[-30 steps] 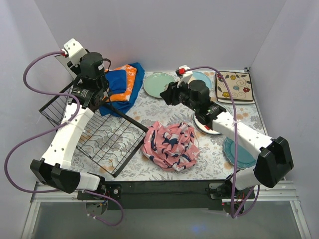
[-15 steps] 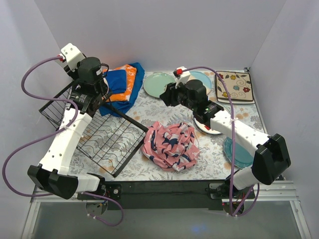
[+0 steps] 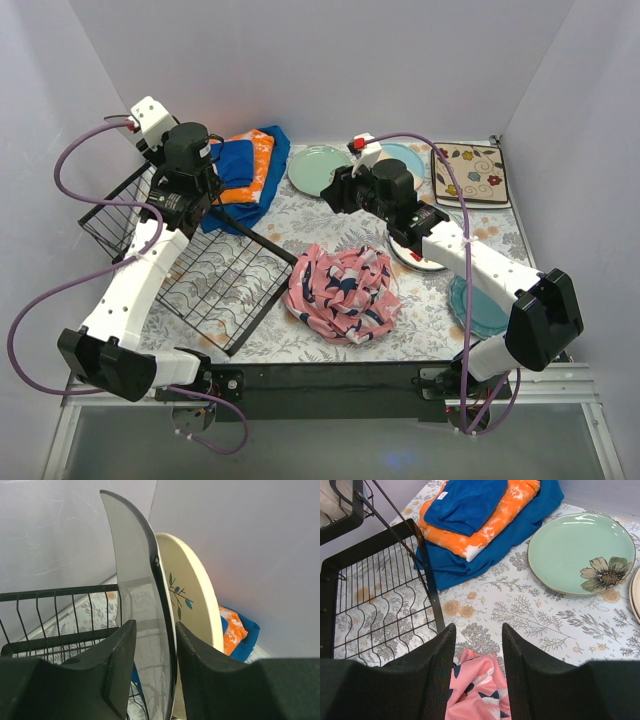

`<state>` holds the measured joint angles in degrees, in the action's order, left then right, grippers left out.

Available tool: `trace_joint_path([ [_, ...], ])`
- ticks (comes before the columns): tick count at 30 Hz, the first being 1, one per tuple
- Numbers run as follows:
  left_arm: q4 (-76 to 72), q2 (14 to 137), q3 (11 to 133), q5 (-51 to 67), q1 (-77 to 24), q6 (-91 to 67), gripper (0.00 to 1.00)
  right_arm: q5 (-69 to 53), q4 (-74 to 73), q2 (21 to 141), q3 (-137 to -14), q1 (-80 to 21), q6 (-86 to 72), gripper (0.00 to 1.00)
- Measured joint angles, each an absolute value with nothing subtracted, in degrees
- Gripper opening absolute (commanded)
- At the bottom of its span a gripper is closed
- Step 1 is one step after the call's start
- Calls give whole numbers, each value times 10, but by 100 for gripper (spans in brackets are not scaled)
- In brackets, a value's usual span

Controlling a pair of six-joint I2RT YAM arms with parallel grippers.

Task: Unload the plates from the dish rack
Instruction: Unload the plate from the dish rack.

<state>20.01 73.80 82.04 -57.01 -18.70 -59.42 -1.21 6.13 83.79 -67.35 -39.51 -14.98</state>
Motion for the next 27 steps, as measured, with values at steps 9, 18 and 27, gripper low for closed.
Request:
trace_joint_path([
  [9,202,738,783,-567,-185,-608,19,-12,61,838,-674,-395,-150,48],
  [18,199,741,784,-566,-185,-624,0,1,61,838,-674,-395,-150,48],
  [27,206,748,796,-563,-185,-607,0,2,61,840,-674,-395,-150,47],
])
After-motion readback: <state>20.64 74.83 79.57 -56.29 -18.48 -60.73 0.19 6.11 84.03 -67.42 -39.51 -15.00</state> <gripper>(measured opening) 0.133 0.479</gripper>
